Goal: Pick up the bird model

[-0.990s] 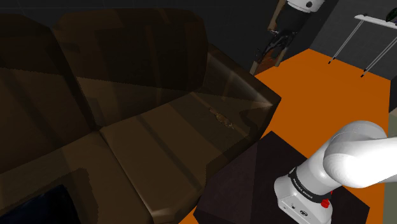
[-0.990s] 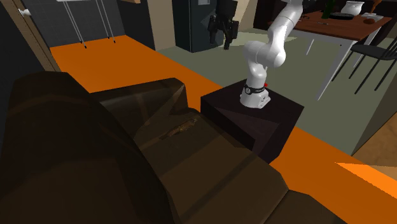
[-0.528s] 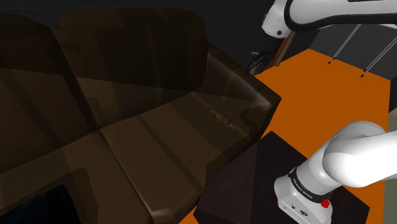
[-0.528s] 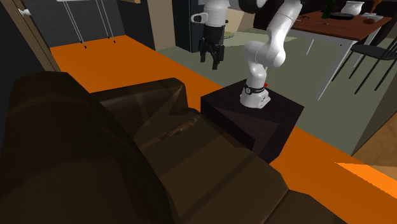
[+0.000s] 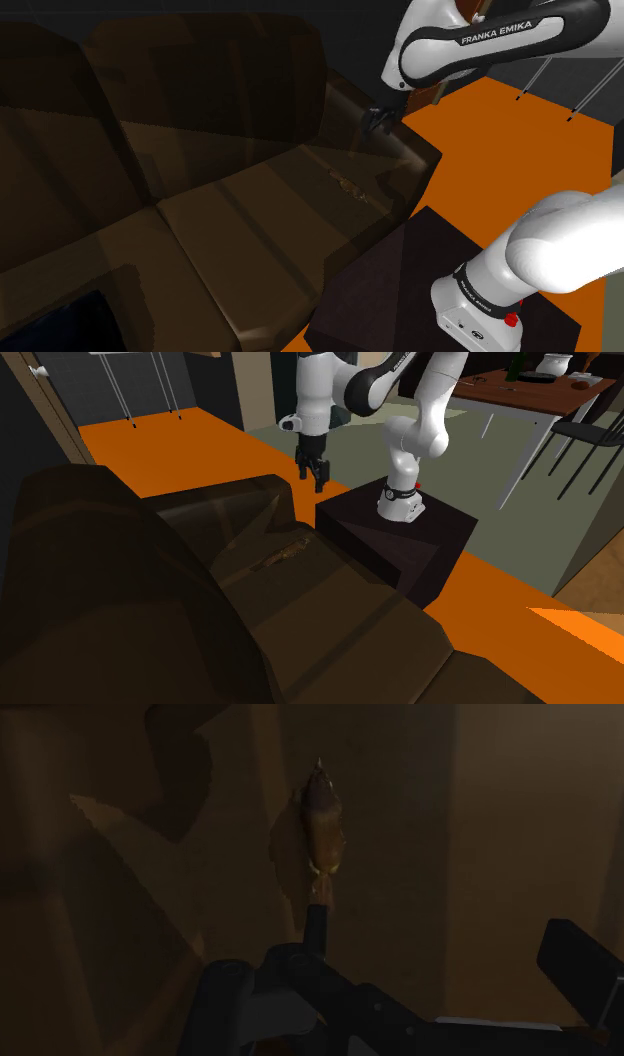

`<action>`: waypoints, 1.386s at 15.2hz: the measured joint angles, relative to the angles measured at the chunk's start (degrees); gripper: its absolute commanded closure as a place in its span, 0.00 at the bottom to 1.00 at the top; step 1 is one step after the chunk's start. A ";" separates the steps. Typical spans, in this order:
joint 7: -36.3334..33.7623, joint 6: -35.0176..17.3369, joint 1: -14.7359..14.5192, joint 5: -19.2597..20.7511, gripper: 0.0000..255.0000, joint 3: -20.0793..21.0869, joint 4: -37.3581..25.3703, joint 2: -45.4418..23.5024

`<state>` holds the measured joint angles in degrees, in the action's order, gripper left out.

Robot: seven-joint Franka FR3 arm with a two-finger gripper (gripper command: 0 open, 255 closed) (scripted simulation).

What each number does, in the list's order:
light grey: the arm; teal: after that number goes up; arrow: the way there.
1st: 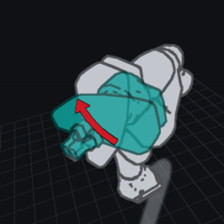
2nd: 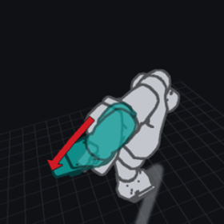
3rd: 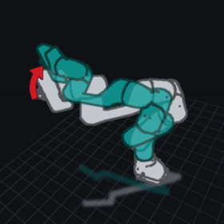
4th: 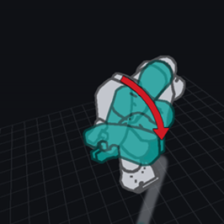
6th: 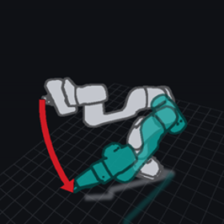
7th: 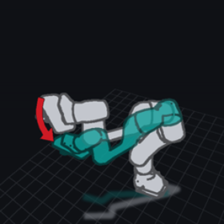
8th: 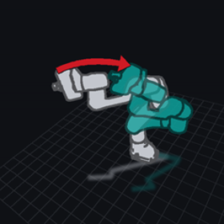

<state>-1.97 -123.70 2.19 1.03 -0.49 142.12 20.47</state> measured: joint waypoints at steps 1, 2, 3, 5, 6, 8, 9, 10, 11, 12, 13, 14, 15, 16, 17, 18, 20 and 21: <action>0.01 -1.62 0.11 0.05 0.00 -0.12 -0.04 -2.11; -0.02 -2.91 0.21 0.08 0.00 -0.21 0.18 -3.61; -0.14 -4.09 0.24 0.07 0.00 -0.22 0.23 -5.17; 0.44 -7.01 0.67 0.17 0.00 -0.80 -0.25 -9.43; 0.80 -8.25 0.92 0.23 0.00 -1.12 -0.89 -11.75; 1.06 -10.72 1.20 0.22 0.00 -1.44 -1.58 -15.80; 1.26 -12.00 1.35 0.18 0.00 -1.63 -2.15 -18.07; 1.59 -13.06 1.59 0.15 0.00 -1.88 -2.69 -20.11; 1.59 -14.41 1.65 0.07 0.00 -1.94 -3.23 -22.43; 1.57 -15.42 1.70 0.00 0.00 -1.98 -3.73 -24.39; 1.86 -16.35 1.93 -0.08 0.00 -2.17 -4.68 -26.70; 1.99 -17.18 2.06 -0.19 0.00 -2.26 -5.78 -29.05; 2.34 -18.31 2.32 -0.33 0.00 -2.40 -6.66 -31.51; 2.84 -19.09 2.70 -0.44 0.00 -2.62 -7.57 -33.66; 2.77 -19.67 2.74 -0.57 0.00 -2.60 -8.64 -35.75; 2.83 -20.41 2.85 -0.73 0.00 -2.58 -10.06 -38.32; 3.29 -21.49 3.34 -0.96 0.00 -2.70 -12.03 -42.22; 3.35 -22.24 3.45 -1.03 0.00 -2.70 -12.54 -43.67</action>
<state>1.38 -145.94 5.64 0.00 -3.19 129.59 -23.20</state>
